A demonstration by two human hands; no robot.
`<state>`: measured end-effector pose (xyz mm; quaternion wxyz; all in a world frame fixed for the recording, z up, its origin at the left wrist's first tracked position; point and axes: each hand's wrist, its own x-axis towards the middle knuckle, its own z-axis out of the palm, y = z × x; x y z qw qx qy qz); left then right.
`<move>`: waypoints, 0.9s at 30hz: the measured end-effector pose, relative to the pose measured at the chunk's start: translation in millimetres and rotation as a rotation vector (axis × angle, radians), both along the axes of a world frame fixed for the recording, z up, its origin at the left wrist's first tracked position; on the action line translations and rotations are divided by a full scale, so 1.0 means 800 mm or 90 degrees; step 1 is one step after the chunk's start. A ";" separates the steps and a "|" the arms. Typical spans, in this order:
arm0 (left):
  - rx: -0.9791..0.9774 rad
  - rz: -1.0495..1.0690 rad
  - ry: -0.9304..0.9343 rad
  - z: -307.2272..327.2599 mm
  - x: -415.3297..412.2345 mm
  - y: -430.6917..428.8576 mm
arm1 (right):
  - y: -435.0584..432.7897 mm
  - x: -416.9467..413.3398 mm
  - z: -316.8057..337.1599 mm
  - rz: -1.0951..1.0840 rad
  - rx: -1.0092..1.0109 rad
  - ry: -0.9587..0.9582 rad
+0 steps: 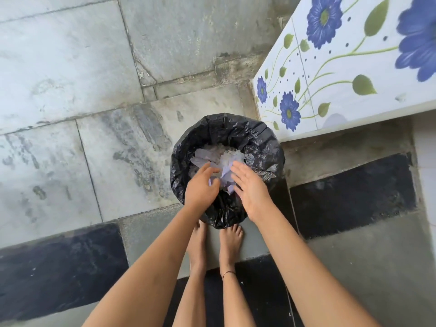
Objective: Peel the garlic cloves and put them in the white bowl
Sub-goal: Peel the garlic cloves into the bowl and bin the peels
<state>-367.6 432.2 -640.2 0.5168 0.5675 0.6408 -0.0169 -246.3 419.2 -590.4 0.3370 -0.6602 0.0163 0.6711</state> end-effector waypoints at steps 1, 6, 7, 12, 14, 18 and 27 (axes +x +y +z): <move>0.007 0.006 -0.002 0.009 -0.003 0.001 | -0.009 0.001 0.004 0.049 0.011 -0.073; 0.078 0.065 -0.009 0.097 -0.016 -0.003 | -0.034 0.004 0.049 0.342 0.082 -0.354; 0.092 0.066 -0.010 0.121 -0.020 -0.003 | -0.037 0.002 0.068 0.384 0.090 -0.412; 0.225 -0.032 0.010 0.291 -0.029 0.007 | -0.032 -0.001 0.238 0.455 0.225 -0.665; 0.256 -0.053 -0.009 0.377 -0.024 0.000 | -0.045 0.008 0.324 0.436 0.271 -0.730; 0.346 -0.097 -0.048 0.528 -0.027 -0.031 | -0.098 0.005 0.477 0.330 0.380 -0.813; 0.574 -0.256 -0.192 0.737 0.022 -0.100 | -0.241 0.030 0.675 0.090 0.489 -0.981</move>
